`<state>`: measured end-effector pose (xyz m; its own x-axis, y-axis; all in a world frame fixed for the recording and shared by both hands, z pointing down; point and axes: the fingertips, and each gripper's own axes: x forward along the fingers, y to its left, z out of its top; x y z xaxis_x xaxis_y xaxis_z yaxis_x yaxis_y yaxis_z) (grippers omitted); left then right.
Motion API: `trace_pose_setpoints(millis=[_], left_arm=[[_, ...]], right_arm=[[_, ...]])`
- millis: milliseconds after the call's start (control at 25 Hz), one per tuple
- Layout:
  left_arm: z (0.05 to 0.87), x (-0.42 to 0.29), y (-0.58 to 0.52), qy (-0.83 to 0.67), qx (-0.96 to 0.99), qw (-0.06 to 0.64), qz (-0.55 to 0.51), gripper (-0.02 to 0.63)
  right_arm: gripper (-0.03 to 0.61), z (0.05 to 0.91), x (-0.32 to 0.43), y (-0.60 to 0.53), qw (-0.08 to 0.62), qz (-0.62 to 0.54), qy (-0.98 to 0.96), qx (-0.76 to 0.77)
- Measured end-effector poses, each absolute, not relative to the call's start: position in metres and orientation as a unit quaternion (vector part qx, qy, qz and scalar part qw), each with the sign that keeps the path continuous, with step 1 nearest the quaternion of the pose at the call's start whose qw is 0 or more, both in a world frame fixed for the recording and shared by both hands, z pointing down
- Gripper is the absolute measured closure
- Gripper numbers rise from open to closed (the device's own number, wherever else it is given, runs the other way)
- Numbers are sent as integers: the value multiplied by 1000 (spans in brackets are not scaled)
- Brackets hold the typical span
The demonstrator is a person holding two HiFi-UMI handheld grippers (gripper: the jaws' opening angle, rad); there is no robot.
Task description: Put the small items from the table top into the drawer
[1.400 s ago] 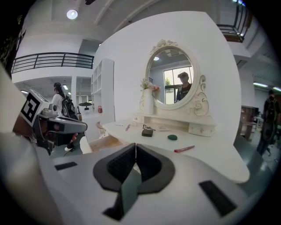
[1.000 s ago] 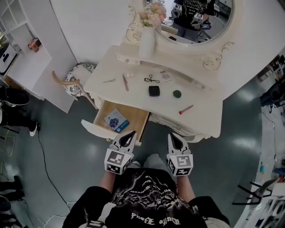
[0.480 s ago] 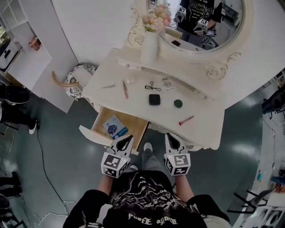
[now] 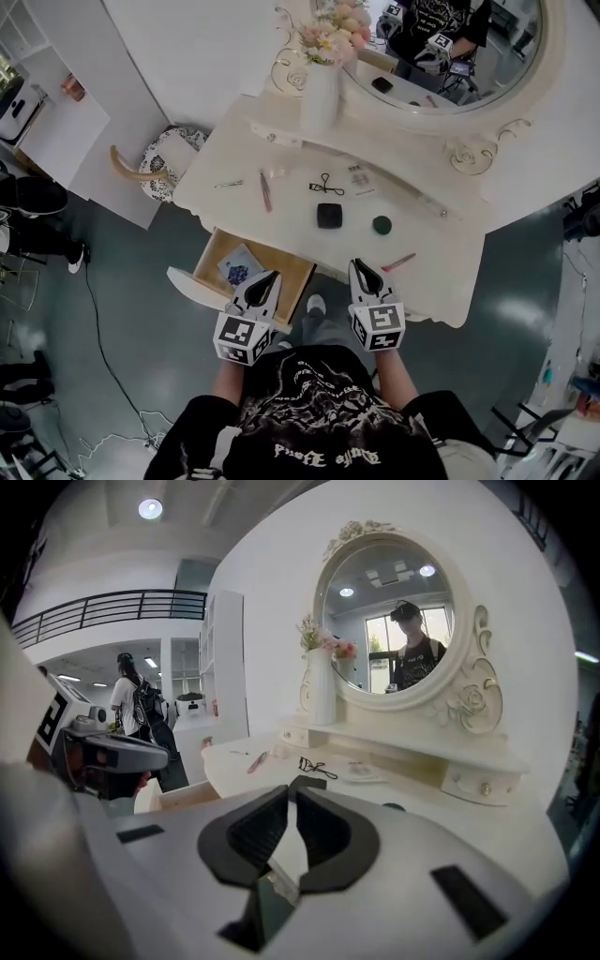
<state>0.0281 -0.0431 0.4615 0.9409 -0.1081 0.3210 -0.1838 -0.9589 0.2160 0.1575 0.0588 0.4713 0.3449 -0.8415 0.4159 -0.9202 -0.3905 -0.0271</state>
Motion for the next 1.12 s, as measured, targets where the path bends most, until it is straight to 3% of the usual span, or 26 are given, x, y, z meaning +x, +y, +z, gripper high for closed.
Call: trace_pose_setpoints(millis=[240, 640, 1120], left_arm=[[464, 40, -56, -115, 972, 128, 157, 598], [473, 51, -64, -172, 962, 132, 164, 598], [475, 56, -69, -240, 947, 138, 162, 598]], right_arm=[[513, 482, 178, 42, 110, 204, -566, 791], [313, 496, 202, -4, 119, 229, -632, 730], [206, 525, 215, -38, 168, 252, -672, 676]])
